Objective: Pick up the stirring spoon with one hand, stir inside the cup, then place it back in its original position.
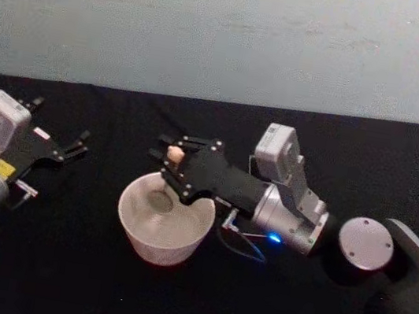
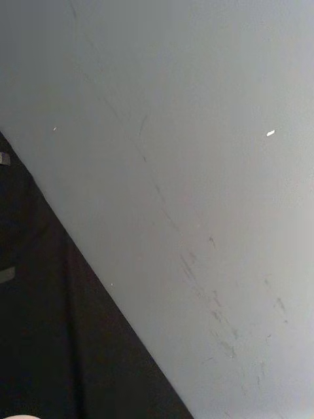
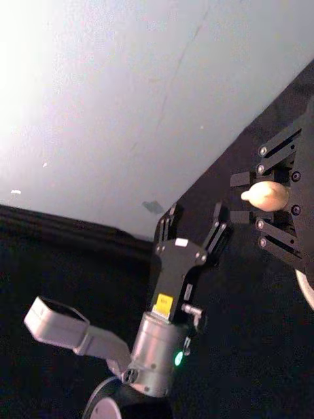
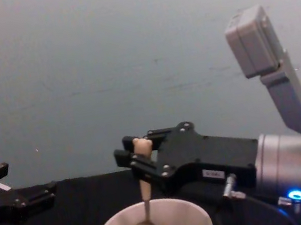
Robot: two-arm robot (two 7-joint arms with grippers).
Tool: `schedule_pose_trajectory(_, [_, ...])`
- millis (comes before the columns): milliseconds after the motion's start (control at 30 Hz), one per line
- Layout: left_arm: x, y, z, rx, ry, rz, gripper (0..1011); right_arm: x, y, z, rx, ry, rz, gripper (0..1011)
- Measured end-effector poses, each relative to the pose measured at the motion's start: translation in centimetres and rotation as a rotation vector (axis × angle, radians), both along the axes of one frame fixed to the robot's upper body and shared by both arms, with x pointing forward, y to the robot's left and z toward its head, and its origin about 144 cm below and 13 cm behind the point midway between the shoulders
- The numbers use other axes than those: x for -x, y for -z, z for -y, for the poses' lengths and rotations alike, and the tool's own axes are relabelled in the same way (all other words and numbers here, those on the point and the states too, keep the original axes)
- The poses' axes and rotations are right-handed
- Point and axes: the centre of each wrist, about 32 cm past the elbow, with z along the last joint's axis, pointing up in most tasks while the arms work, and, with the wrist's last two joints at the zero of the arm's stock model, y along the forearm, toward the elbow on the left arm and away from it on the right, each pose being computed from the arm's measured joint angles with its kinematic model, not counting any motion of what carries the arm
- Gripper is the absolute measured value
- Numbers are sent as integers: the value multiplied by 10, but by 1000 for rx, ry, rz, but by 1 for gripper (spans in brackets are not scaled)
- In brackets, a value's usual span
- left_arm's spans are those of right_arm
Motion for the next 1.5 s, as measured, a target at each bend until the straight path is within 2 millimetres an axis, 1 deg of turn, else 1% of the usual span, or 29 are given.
schedule_pose_trajectory(367, [0,0,0,0,0,0,1001,4,-2,14,10,17,10,213])
schedule_pose_trajectory(800, [0,0,0,0,0,0,1001,8,-2,20,21,21,5,213])
schedule_pose_trajectory(967, [0,0,0,0,0,0,1001,13,-3,26,30,11,4,213])
schedule_pose_trajectory(1200, [0,0,0,0,0,0,1001,27,-5,34,36,-24,-5,214])
schedule_pose_trajectory(1367, [0,0,0,0,0,0,1001,36,-6,36,41,-56,-14,214])
schedule_pose_trajectory(1500, [0,0,0,0,0,0,1001,42,-7,34,34,-94,-20,214])
